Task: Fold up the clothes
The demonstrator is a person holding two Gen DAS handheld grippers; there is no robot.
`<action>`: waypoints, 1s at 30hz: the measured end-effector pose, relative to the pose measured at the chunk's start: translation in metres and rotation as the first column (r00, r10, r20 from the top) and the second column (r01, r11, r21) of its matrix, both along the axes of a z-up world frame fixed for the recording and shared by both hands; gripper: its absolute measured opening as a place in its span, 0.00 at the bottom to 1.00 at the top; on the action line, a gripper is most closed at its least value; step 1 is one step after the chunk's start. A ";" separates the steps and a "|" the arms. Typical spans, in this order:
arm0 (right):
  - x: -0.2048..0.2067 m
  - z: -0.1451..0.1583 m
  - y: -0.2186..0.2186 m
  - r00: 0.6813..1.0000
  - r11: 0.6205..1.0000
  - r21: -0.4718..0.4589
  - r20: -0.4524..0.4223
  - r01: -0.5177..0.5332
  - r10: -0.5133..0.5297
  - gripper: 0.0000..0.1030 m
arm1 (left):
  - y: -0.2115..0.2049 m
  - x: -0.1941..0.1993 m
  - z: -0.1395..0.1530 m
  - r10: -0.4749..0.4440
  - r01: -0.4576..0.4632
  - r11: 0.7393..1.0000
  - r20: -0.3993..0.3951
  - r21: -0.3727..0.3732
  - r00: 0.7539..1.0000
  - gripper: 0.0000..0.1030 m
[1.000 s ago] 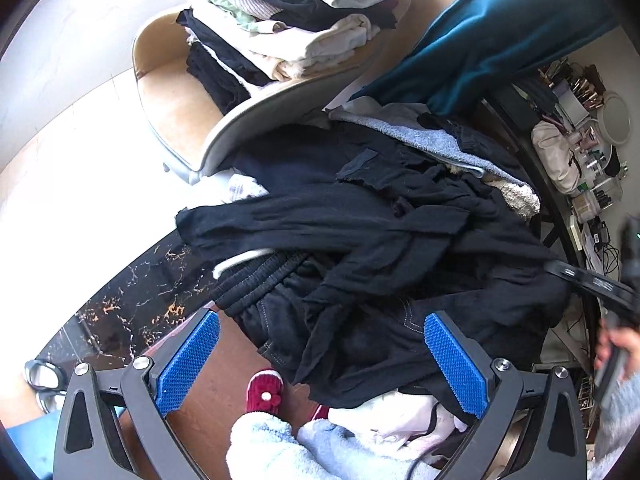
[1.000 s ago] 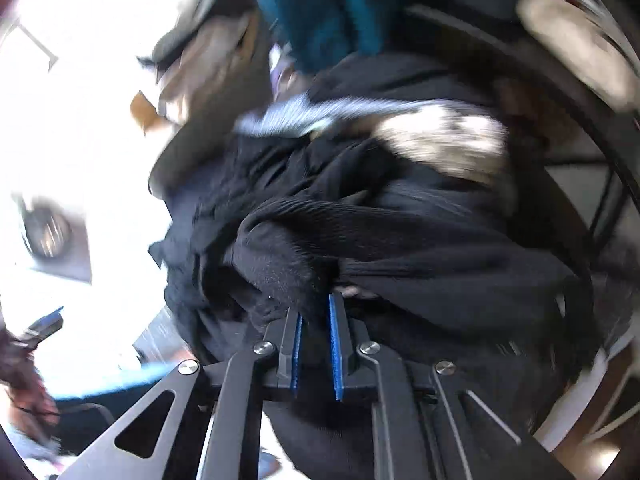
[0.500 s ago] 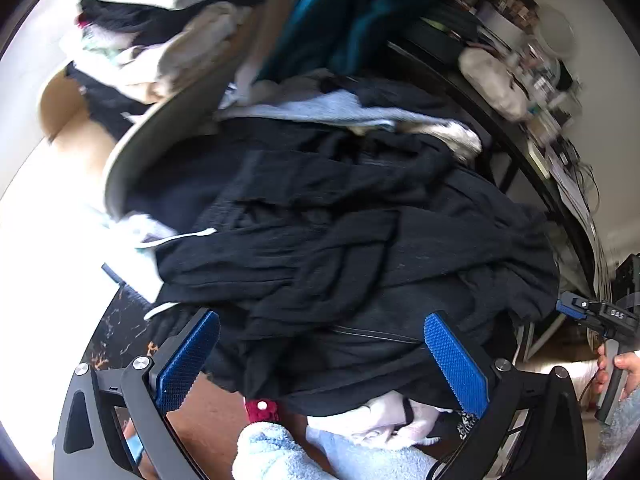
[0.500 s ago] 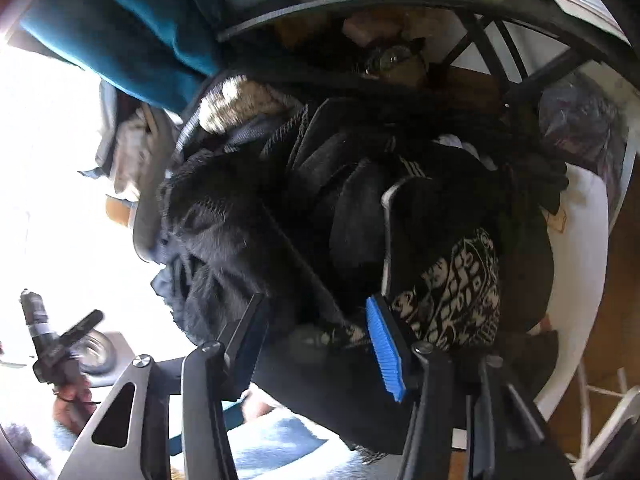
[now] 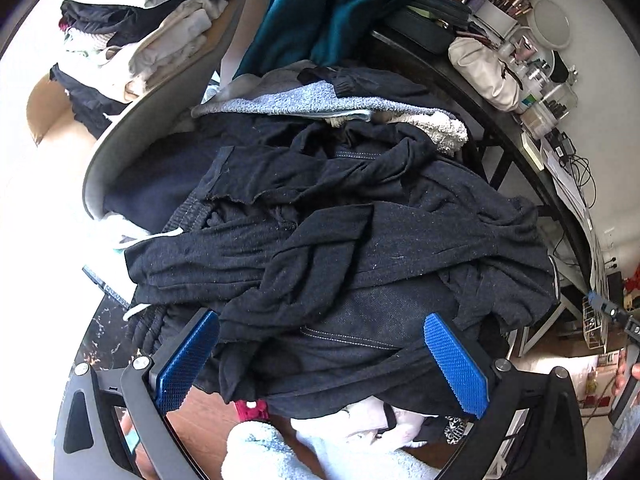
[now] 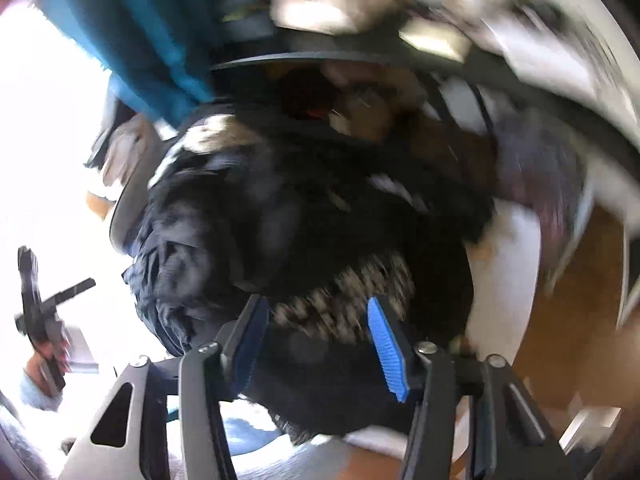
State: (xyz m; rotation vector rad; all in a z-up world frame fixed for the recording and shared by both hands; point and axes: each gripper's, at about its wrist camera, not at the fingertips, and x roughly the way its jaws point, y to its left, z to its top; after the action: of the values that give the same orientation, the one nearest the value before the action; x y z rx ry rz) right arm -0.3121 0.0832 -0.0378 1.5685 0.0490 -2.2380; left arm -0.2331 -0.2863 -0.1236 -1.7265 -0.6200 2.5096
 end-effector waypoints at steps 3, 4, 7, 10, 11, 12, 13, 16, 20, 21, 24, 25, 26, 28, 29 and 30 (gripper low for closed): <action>-0.013 -0.007 -0.064 0.980 0.981 0.021 -0.038 -0.194 0.194 0.78 | -0.004 0.008 0.004 0.014 -0.014 1.000 -0.006 -0.011 1.000 1.00; -0.020 -0.016 -0.090 0.964 0.964 0.044 -0.036 -0.262 0.263 0.78 | -0.007 0.012 0.005 0.019 -0.019 1.000 -0.009 -0.018 1.000 1.00; -0.039 -0.050 -0.143 0.928 0.918 0.150 0.001 -0.368 0.372 0.78 | -0.020 0.027 0.005 0.061 -0.061 0.998 -0.004 -0.026 0.998 1.00; -0.050 -0.088 -0.179 0.895 0.852 0.279 0.082 -0.443 0.439 0.74 | -0.037 0.043 0.001 0.118 -0.118 0.993 0.008 -0.020 0.993 1.00; -0.051 -0.093 -0.188 0.885 0.831 0.313 0.082 -0.459 0.458 0.49 | -0.043 0.049 0.000 0.140 -0.140 0.990 0.012 -0.015 0.990 1.00; -0.052 -0.093 -0.193 0.879 0.821 0.326 0.080 -0.469 0.470 0.30 | -0.048 0.055 -0.001 0.160 -0.160 0.987 0.010 -0.012 0.987 1.00; -0.055 -0.088 -0.196 0.881 0.828 0.310 0.086 -0.468 0.465 0.18 | -0.053 0.060 -0.001 0.179 -0.179 0.984 0.008 -0.009 0.984 1.00; -0.061 -0.038 -0.198 0.909 0.901 0.120 0.036 -0.417 0.416 0.15 | -0.064 0.070 -0.001 0.214 -0.214 0.977 -0.001 0.001 0.977 1.00; -0.055 0.050 -0.205 0.917 0.916 -0.072 -0.086 -0.395 0.389 0.14 | -0.078 0.070 0.001 0.249 -0.248 0.968 -0.019 0.030 0.968 1.00; -0.050 0.070 -0.206 0.912 0.910 -0.102 -0.124 -0.403 0.390 0.14 | -0.081 0.068 0.004 0.255 -0.254 0.967 -0.031 0.036 0.966 1.00; -0.035 0.140 -0.206 0.891 0.881 -0.208 -0.271 -0.425 0.366 0.14 | -0.087 0.058 0.016 0.260 -0.257 0.965 -0.072 0.049 0.963 1.00; -0.029 0.165 -0.202 0.880 0.870 -0.243 -0.333 -0.428 0.340 0.14 | -0.088 0.054 0.020 0.257 -0.254 0.966 -0.085 0.049 0.963 1.00; -0.026 0.183 -0.197 0.871 0.862 -0.269 -0.374 -0.430 0.318 0.14 | -0.089 0.049 0.025 0.252 -0.248 0.967 -0.098 0.048 0.963 1.00; -0.021 0.196 -0.189 0.864 0.860 -0.280 -0.407 -0.427 0.296 0.14 | -0.089 0.040 0.030 0.236 -0.233 0.971 -0.111 0.045 0.965 1.00; -0.018 0.202 -0.185 0.860 0.860 -0.284 -0.421 -0.425 0.286 0.15 | -0.088 0.035 0.032 0.227 -0.224 0.974 -0.115 0.044 0.967 1.00; -0.018 0.196 -0.179 0.869 0.865 -0.280 -0.403 -0.416 0.287 0.15 | -0.088 0.030 0.034 0.218 -0.214 0.976 -0.119 0.042 0.969 1.00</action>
State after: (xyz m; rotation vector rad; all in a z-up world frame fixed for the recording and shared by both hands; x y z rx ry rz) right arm -0.3305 -0.0962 0.1586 0.8738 0.0259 -2.0520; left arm -0.2026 -0.3743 -0.0900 -1.5560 -0.8738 2.7090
